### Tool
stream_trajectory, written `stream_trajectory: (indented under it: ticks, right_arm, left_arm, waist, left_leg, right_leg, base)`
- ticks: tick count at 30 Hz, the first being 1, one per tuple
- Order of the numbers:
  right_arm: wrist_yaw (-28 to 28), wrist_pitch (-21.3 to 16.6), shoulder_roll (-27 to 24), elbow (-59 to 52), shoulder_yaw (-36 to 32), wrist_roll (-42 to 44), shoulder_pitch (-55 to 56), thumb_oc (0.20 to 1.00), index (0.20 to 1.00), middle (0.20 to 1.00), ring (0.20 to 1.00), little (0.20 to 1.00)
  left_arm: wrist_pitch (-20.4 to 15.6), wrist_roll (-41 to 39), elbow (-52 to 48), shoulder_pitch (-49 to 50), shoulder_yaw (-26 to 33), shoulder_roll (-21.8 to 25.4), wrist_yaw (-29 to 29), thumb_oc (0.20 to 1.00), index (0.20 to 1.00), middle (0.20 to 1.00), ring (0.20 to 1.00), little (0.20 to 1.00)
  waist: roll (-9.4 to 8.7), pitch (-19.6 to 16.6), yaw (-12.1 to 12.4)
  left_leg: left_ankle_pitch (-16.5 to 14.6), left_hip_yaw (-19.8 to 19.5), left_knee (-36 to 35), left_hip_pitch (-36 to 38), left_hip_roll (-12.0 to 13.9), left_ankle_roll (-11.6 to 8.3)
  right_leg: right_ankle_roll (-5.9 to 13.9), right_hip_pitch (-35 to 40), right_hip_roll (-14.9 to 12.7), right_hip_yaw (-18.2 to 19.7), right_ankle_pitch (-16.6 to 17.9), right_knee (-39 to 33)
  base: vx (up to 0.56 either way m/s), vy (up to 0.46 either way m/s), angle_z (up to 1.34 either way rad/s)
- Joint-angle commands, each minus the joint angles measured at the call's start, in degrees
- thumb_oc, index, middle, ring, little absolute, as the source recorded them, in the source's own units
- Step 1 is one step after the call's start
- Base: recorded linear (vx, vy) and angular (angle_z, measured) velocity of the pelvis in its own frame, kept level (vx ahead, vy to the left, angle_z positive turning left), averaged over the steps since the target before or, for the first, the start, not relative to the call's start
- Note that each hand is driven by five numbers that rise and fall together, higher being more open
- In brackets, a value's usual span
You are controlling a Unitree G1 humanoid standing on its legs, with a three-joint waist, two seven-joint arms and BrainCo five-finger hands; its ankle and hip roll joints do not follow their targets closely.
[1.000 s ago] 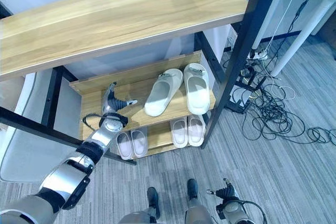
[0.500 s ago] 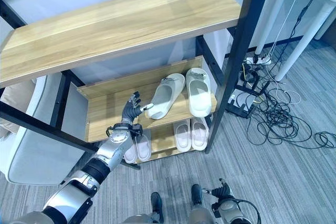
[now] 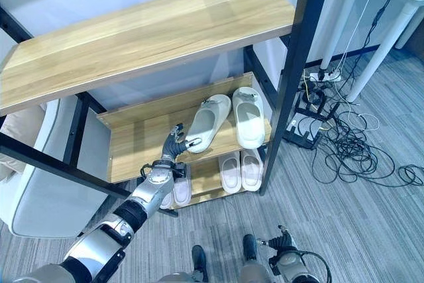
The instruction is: Arrange the slippers neatly on the shoe rack.
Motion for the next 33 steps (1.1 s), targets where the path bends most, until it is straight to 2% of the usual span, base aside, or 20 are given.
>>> stream_trajectory:
  ticks: [1, 8, 15, 20, 33]
  right_arm:
    - [-1.1, -0.1, -0.3, 1.8, 2.7, -0.6, -2.7, 1.000, 1.000, 1.000, 1.000, 1.000]
    - [-1.1, -0.5, 0.1, 1.4, 1.9, 0.0, -1.3, 1.000, 1.000, 1.000, 1.000, 1.000]
    - [-0.5, -0.5, 0.8, 1.4, 1.4, 0.1, -0.4, 1.000, 1.000, 1.000, 1.000, 1.000]
    - [-0.1, -0.4, 1.2, 1.2, 1.2, 0.0, -0.2, 1.000, 1.000, 1.000, 1.000, 1.000]
    - [-0.1, -0.2, 0.9, 2.0, 2.1, 0.0, -1.3, 1.000, 1.000, 1.000, 1.000, 1.000]
  left_arm:
    - [0.7, -0.5, 6.2, -3.1, 0.5, -1.0, -0.8, 1.000, 1.000, 1.000, 1.000, 1.000]
    - [-0.9, -2.7, -2.9, -1.8, 1.5, 1.5, -0.8, 1.000, 1.000, 1.000, 1.000, 1.000]
    - [-0.9, -2.9, -5.7, -0.7, 2.4, 3.0, -1.1, 1.000, 1.000, 1.000, 1.000, 1.000]
    - [-0.3, -2.3, -5.1, 0.1, 2.9, 3.5, -1.5, 1.000, 1.000, 1.000, 1.000, 1.000]
    - [0.3, -2.8, 1.8, 0.0, 2.1, 0.8, -2.1, 1.000, 1.000, 1.000, 1.000, 1.000]
  waist:
    - [-1.72, 1.2, -0.2]
    - [-1.75, 0.8, 0.3]
    - [-1.85, 0.4, 0.6]
    - [-2.00, 0.2, 0.6]
    - [-2.73, 0.6, 0.3]
  left_leg:
    - [-1.6, -3.7, 0.6, -2.5, -0.1, -1.38]
    - [-1.6, -4.1, 0.6, -2.3, -0.1, -1.38]
    - [-2.0, -4.4, 0.6, -1.8, -0.3, -1.31]
    - [-2.2, -4.5, 0.6, -1.5, -0.5, -1.16]
    - [-2.3, -4.5, 0.6, -1.9, -0.4, -0.91]
  right_leg:
    - [3.79, -1.3, -3.1, -2.6, -5.0, 2.0]
    - [3.76, -0.6, -3.2, -3.0, -5.2, 2.1]
    - [3.81, 0.2, -3.4, -3.6, -5.3, 1.9]
    - [3.85, 0.6, -3.6, -3.9, -5.5, 2.2]
    - [3.68, -0.1, -3.4, -3.3, -5.5, 2.5]
  base:
    - [0.00, 0.000, 0.00]
    - [0.01, -0.001, 0.00]
    - [0.01, 0.001, 0.00]
    - [0.00, 0.000, 0.00]
    - [0.00, 0.000, 0.00]
